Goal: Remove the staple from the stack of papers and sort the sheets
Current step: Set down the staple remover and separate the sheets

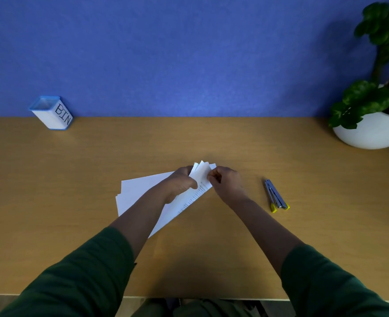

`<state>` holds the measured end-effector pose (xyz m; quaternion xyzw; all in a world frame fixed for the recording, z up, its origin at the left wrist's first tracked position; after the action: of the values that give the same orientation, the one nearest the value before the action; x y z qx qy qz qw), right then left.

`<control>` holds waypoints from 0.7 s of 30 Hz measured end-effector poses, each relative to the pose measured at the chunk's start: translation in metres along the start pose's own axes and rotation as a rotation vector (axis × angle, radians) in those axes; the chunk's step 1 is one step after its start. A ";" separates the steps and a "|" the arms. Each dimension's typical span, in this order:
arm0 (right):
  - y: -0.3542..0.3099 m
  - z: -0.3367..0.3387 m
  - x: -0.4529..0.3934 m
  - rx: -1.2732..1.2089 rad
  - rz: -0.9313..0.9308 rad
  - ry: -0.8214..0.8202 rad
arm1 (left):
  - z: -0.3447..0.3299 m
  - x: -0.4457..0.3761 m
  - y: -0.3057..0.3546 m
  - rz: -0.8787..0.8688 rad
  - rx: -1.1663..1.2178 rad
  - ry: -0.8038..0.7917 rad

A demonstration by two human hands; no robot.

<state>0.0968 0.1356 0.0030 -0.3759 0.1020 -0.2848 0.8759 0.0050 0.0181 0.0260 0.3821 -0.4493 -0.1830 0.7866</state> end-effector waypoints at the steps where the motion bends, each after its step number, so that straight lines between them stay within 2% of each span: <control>1: 0.000 -0.001 0.000 0.004 -0.003 0.003 | -0.001 -0.001 0.002 -0.005 0.000 0.010; 5: -0.001 -0.001 0.000 0.038 -0.006 0.029 | -0.004 -0.003 0.006 -0.015 0.014 0.073; 21: -0.008 -0.001 -0.002 0.216 0.028 -0.024 | -0.004 -0.005 0.005 -0.084 0.002 0.097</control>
<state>0.0911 0.1320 0.0079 -0.2810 0.0654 -0.2774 0.9164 0.0058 0.0260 0.0260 0.4100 -0.3945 -0.1968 0.7985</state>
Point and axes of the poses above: each hand's wrist, its own x-axis away from the middle knuckle, its own z-axis out of the back of the hand, y = z × x, the point moved 3 cm from there along -x, towards the middle knuckle, and after that the axes turned 1 degree about x, right-handed, at the moved point
